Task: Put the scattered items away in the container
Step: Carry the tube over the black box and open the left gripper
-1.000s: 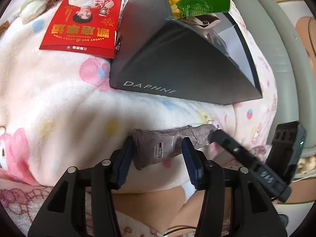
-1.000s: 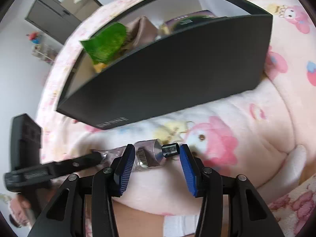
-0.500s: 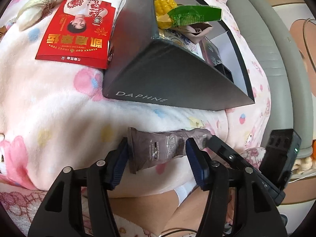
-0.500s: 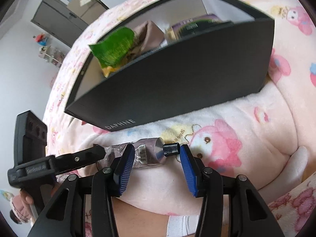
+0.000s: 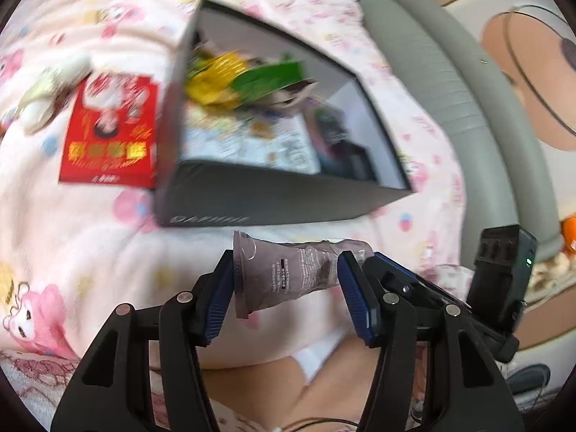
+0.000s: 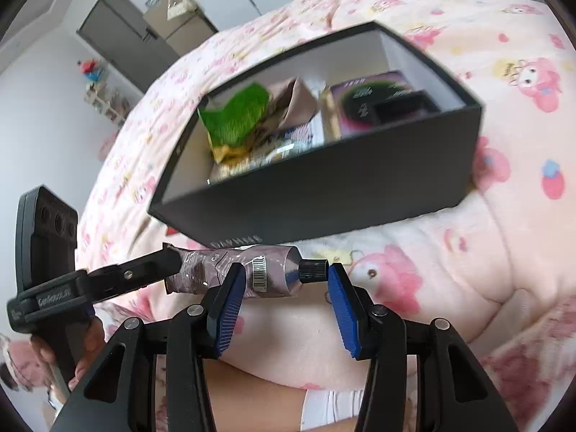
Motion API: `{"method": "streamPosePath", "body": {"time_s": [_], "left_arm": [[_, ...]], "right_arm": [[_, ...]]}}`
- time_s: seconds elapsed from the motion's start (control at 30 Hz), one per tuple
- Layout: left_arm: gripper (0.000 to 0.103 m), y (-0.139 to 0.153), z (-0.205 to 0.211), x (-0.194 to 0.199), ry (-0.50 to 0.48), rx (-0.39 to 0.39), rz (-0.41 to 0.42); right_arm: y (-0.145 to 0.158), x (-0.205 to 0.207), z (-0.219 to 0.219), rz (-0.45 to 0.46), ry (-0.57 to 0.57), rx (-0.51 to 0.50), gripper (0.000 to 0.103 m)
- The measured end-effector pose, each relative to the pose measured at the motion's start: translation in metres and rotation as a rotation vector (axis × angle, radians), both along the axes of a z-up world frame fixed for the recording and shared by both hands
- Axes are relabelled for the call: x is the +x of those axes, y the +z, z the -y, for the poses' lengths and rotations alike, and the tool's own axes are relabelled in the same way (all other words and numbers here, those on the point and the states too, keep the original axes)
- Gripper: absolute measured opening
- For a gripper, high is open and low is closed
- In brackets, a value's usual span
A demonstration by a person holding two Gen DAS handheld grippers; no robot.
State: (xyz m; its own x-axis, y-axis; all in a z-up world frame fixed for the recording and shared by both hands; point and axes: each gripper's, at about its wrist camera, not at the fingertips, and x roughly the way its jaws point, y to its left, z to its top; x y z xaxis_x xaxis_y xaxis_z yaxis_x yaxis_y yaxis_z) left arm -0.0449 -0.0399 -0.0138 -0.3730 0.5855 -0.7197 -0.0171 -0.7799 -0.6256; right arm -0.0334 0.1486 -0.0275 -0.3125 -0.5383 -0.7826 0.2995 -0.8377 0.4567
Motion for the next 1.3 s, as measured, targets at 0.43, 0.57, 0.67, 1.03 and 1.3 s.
{"method": "streamPosePath", "body": {"time_s": [0.43, 0.57, 0.67, 1.03, 1.3], "left_arm": [[0.057, 0.05, -0.016, -0.083, -0.037, -0.065, -0.035], [0.062, 0.026, -0.026, -0.117, -0.048, -0.12, 0.044], [0.06, 0.012, -0.033, -0.127, -0.057, -0.162, 0.071], [0.061, -0.018, -0.051, -0.109, -0.078, -0.304, 0.072], [0.054, -0.013, -0.038, -0.105, 0.036, -0.243, 0.003]], "right_arm": [[0.087, -0.07, 0.002, -0.212, 0.082, 0.065, 0.044], [0.069, -0.098, 0.024, -0.225, 0.145, 0.174, 0.044], [0.036, -0.111, 0.021, -0.134, 0.123, 0.148, 0.044], [0.004, -0.116, 0.027, -0.024, 0.186, 0.25, 0.044], [0.023, -0.128, -0.001, -0.057, 0.107, 0.162, 0.044]]}}
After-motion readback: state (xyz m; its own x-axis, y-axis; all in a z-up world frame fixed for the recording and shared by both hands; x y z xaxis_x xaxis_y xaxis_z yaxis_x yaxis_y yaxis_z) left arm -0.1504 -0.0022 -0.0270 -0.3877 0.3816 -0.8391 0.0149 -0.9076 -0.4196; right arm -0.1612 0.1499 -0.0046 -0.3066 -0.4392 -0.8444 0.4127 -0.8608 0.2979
